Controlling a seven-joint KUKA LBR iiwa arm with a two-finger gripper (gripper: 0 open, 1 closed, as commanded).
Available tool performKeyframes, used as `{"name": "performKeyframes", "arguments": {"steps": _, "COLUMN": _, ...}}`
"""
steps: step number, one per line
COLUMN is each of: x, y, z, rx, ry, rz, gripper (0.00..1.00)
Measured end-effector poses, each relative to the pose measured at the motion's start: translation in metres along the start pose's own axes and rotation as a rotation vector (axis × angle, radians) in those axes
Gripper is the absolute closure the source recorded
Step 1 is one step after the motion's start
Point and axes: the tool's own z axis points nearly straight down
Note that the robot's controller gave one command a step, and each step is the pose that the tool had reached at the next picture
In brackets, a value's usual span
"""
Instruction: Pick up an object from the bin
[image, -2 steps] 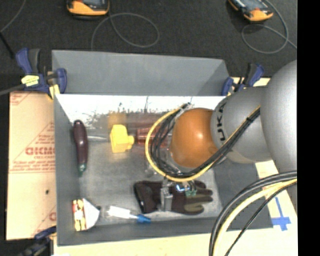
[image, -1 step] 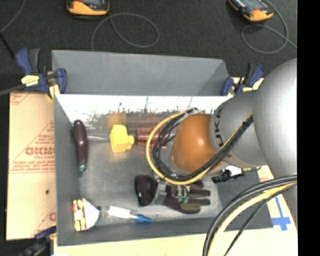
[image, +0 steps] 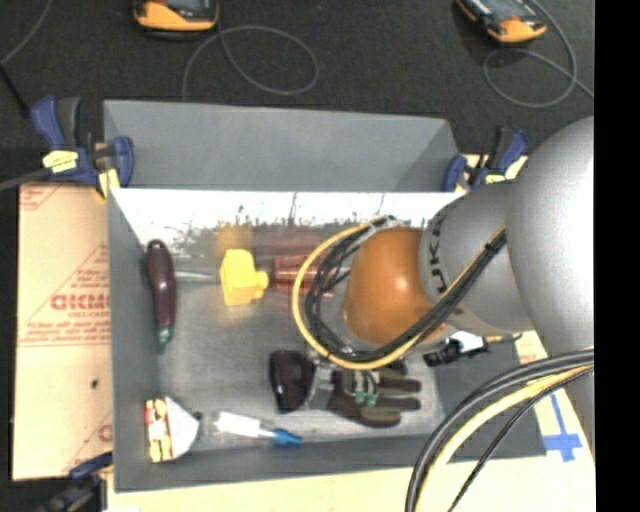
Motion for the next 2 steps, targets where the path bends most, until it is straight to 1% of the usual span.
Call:
{"name": "performKeyframes", "arguments": {"steps": 1, "x": 0.0004, "y": -0.0001, "z": -0.0023, "rx": 0.0, "ry": -0.001, "rz": 0.0, "gripper": 1.0}}
{"name": "performKeyframes", "arguments": {"steps": 2, "x": 0.001, "y": -0.0002, "z": -0.012, "rx": 0.0, "ry": 0.002, "rz": 0.0, "gripper": 1.0}}
